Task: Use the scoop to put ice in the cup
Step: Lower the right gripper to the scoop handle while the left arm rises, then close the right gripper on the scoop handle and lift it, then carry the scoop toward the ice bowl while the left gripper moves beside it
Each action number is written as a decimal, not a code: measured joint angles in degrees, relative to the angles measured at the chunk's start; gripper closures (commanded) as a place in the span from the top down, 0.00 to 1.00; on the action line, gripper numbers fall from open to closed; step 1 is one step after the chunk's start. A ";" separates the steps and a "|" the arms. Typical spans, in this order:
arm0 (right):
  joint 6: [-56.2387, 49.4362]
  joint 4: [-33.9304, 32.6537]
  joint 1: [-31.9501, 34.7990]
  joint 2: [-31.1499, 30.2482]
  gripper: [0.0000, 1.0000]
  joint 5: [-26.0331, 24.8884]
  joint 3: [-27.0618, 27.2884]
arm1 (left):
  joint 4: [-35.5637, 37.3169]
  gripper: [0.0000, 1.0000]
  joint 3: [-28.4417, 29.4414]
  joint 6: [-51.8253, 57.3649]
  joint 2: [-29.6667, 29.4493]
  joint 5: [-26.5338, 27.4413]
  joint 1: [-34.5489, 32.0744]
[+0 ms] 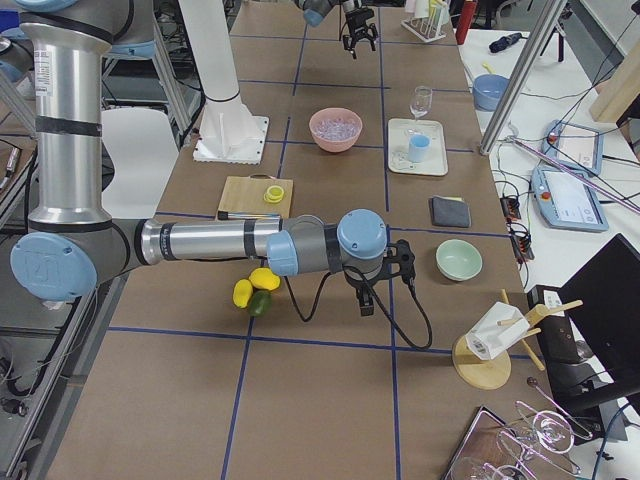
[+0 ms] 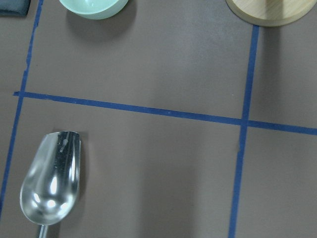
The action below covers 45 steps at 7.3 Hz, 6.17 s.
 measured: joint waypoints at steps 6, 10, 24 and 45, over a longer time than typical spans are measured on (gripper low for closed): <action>39.05 12.32 -25.26 -1.02 1.00 -10.57 8.72 | 0.79 1.00 1.18 -0.31 -10.12 0.70 3.84; 46.97 14.44 -37.86 -2.31 1.00 -20.51 8.51 | 0.55 1.00 2.14 -0.48 -11.20 0.22 4.14; 45.62 13.94 -37.64 -3.53 0.00 -22.42 17.13 | 0.52 1.00 1.60 -1.69 -13.53 0.48 4.80; -12.56 -32.19 -39.82 27.51 0.00 -38.72 21.37 | 0.39 1.00 1.19 -3.63 -13.93 -0.11 5.63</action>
